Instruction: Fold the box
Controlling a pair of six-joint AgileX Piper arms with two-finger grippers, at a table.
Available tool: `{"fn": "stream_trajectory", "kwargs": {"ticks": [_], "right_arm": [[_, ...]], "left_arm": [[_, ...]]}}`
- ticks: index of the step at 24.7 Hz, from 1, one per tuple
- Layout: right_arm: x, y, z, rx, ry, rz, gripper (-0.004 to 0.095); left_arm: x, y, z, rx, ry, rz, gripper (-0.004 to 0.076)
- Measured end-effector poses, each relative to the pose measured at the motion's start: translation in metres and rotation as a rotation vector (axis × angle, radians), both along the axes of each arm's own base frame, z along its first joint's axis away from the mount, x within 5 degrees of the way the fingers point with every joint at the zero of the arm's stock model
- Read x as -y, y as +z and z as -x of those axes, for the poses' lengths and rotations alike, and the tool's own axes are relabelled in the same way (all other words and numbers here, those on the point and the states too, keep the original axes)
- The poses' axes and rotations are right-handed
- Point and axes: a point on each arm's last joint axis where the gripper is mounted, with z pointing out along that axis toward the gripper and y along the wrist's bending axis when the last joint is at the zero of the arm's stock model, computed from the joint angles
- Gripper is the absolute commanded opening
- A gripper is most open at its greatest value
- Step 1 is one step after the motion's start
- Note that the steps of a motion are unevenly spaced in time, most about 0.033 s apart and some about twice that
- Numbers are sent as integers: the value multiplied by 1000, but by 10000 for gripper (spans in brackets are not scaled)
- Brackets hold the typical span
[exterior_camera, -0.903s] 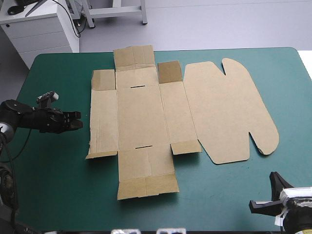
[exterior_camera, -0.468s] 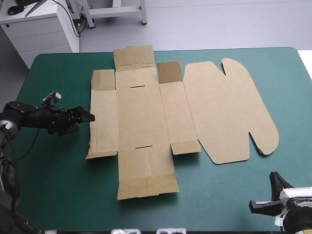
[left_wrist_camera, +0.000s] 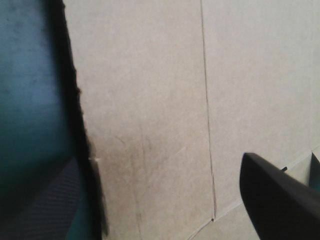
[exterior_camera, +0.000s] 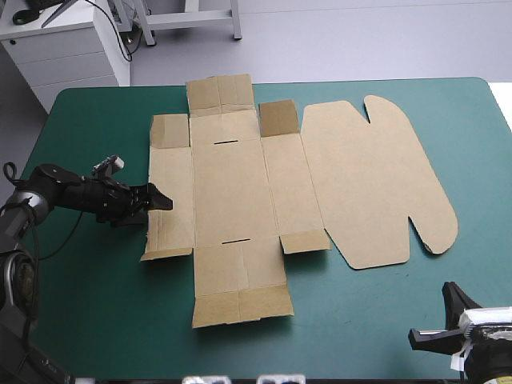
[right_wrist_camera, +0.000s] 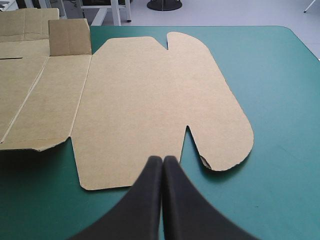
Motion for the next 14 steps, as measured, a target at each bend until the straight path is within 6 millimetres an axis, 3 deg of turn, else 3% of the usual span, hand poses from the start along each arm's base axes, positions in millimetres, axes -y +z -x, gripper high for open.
{"fn": "stream_trajectory", "kwargs": {"ticks": [8,14], "right_arm": [[0,0,0,0,0,0,-19],[0,0,0,0,0,0,-19]], "left_arm": [[2,-7,-4,-26,-7,19,618],[32,-12,-11,-35,-73,52,618]]}}
